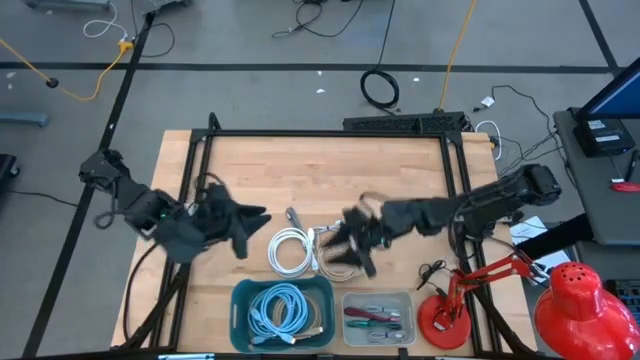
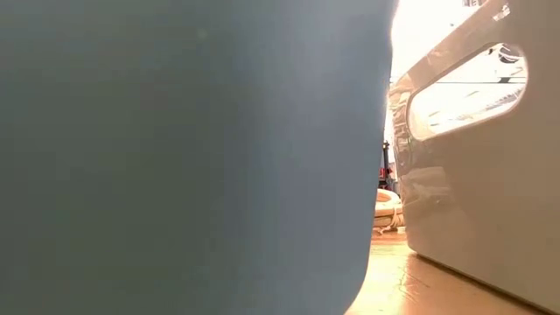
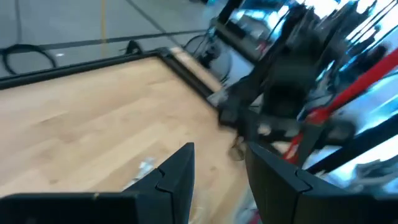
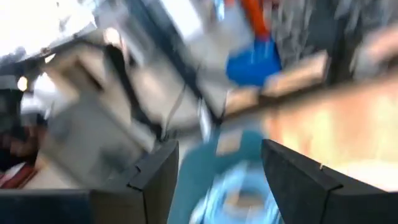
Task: Pick & Place USB Port
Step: Put small the grey charger cable into the grey bin
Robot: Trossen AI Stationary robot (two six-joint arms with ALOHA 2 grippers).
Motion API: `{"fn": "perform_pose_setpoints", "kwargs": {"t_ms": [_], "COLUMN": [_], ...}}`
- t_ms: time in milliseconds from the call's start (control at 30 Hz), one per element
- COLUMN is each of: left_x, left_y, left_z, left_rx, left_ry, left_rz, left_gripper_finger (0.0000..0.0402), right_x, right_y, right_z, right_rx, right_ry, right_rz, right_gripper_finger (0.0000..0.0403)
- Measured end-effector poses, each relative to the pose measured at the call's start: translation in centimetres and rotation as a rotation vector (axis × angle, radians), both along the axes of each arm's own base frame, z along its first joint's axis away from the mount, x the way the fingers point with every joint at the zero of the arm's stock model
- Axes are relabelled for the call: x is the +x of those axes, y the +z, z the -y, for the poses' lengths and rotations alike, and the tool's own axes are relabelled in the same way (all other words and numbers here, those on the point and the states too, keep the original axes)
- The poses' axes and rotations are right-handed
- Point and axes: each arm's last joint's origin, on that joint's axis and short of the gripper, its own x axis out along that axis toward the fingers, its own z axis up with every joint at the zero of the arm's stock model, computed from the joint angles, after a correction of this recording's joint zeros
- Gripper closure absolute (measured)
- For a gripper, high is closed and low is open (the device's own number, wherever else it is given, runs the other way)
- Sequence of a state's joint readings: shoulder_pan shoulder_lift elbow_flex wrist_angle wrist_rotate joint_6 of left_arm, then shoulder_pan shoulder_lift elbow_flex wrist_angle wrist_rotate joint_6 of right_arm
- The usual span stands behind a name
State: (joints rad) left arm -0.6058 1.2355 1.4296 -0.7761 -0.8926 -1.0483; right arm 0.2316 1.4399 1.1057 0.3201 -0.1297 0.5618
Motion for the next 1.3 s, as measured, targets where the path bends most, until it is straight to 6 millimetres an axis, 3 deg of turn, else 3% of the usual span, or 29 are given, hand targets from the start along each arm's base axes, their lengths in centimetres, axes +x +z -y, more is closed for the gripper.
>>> {"fn": "perform_pose_setpoints", "kwargs": {"t_ms": [67, 133, 267, 433, 633, 800, 1133, 1300], "left_x": [0.6, 1.0, 2.4, 4.5, 6.2, 7.2, 7.5, 7.5], "left_y": [-0.7, -1.4, -3.9, -5.5, -6.4, -6.2, -5.9, -5.9], "left_z": [-0.7, -1.9, -4.4, -6.3, -7.6, -8.1, -8.6, -8.5], "left_rx": [0.007, -0.059, -0.217, -0.295, -0.323, -0.288, -0.28, -0.287], "left_ry": [-0.007, 0.024, 0.117, 0.05, 0.05, 0.021, 0.007, -0.006], "left_rz": [-0.063, -0.123, -0.251, -0.365, -0.387, -0.333, -0.295, -0.299], "left_gripper_finger": [0.0257, 0.0257, 0.0257, 0.0256, 0.0256, 0.0257, 0.0256, 0.0257], "right_x": [0.4, 0.8, 0.5, -0.5, -0.7, 0.4, 2.3, 3.7], "right_y": [0.8, 0.5, -2.4, -5.4, -7.8, -9.6, -14.2, -14.9], "right_z": [1.9, 4.1, 8.1, 10.5, 10.6, 9.9, 9.9, 10.0], "right_rx": [-0.023, -0.034, -0.164, -0.38, -0.552, -0.672, -0.702, -0.704], "right_ry": [-0.074, -0.161, -0.257, -0.139, -0.014, -0.014, 0.053, 0.061], "right_rz": [0.097, 0.059, -0.213, -0.45, -0.579, -0.62, -0.706, -0.713], "right_gripper_finger": [0.0191, 0.0199, 0.0219, 0.0236, 0.0239, 0.0222, 0.0195, 0.0195]}}
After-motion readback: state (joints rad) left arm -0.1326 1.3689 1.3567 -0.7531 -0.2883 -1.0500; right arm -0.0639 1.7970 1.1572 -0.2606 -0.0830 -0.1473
